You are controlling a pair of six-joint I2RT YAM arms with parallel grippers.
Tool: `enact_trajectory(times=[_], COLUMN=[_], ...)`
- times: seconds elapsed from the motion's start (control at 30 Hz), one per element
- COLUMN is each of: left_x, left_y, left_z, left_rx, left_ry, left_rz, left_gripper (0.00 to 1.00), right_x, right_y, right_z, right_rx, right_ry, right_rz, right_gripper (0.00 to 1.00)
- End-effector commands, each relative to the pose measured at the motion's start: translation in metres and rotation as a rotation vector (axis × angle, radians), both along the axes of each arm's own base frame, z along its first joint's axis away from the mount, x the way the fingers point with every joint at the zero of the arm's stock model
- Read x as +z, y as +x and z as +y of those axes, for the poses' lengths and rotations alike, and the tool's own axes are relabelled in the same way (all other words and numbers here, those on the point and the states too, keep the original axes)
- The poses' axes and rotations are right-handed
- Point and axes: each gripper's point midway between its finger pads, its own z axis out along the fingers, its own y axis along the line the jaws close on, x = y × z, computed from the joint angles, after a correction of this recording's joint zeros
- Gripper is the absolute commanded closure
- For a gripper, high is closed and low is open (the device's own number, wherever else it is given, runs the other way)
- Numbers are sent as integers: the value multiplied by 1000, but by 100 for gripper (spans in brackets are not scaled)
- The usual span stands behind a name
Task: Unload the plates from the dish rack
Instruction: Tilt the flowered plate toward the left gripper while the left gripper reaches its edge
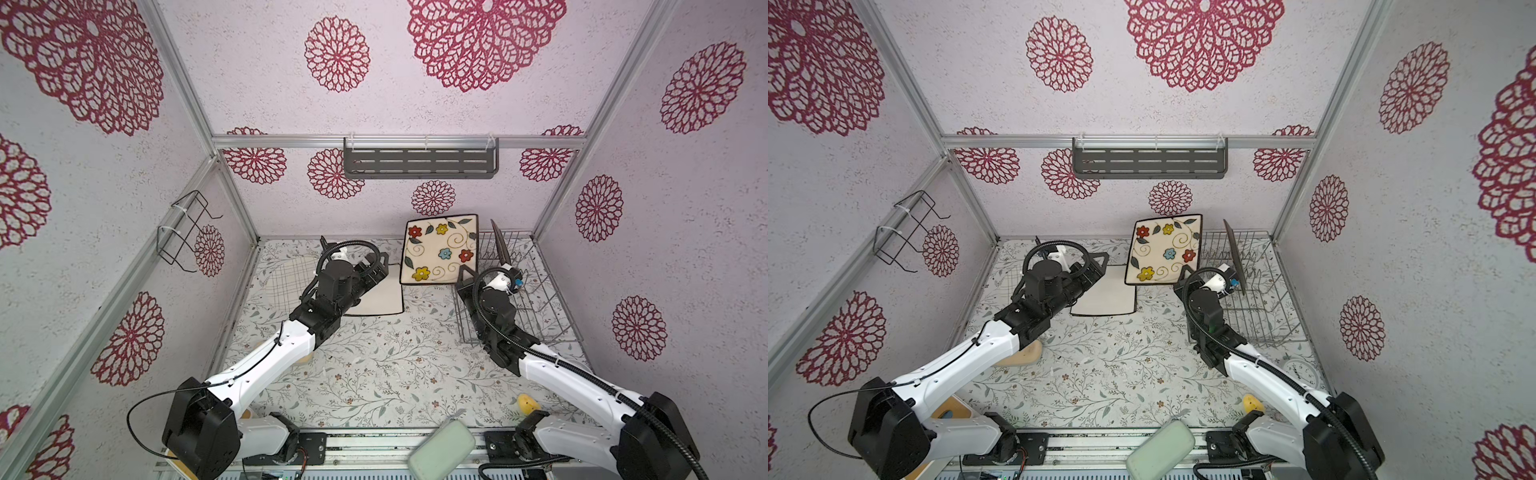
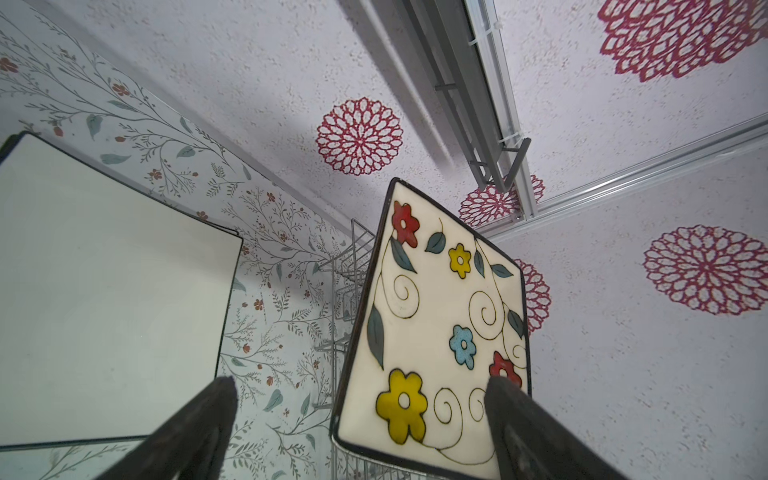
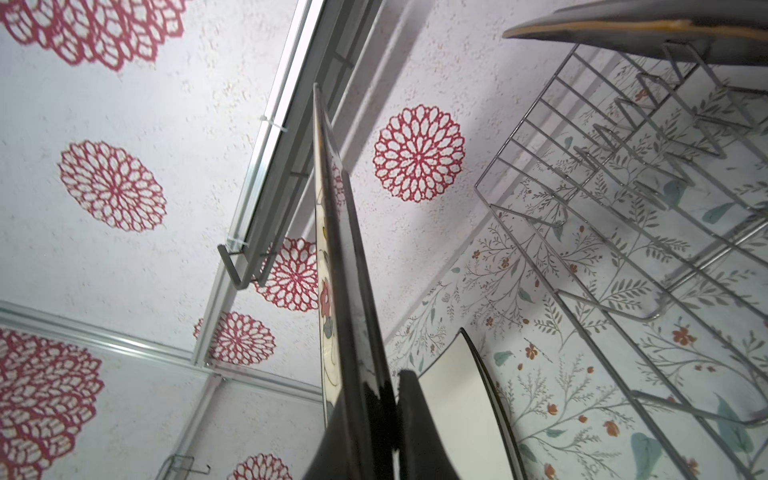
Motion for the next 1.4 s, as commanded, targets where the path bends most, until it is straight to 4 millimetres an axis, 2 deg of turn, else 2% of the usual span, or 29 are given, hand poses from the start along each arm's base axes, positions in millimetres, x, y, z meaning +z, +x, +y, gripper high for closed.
enact_trajectory(times=[0.0,0.2,0.43,0.7,1.03,1.37], left_x=[19,26,25,27,16,12], left_y=[0,1,3,-3,-5,-2], left_z=[-5,-13,-34,-50,-63,-77], left_rx=[2,8,-5,-9,-23,-52], left_ry=[-81,-135,-207,-234,-328,-418], left_rz=[-56,-85,-104,-117,-94,-94], left_gripper=[3,3,3,3,3,1], right_x=[99,94,89,92,97,94], right_y=[-12,-6,2,5,6,7], right_z=[-22,-14,-2,1,3,10], right_rx=[-76,-96,-100,-108,-101,-81], right_ry=[414,503,595,644,682,709], right_rz=[-298,-274,-261,-282,-304,-289], right_gripper=[100,100,100,100,100,100])
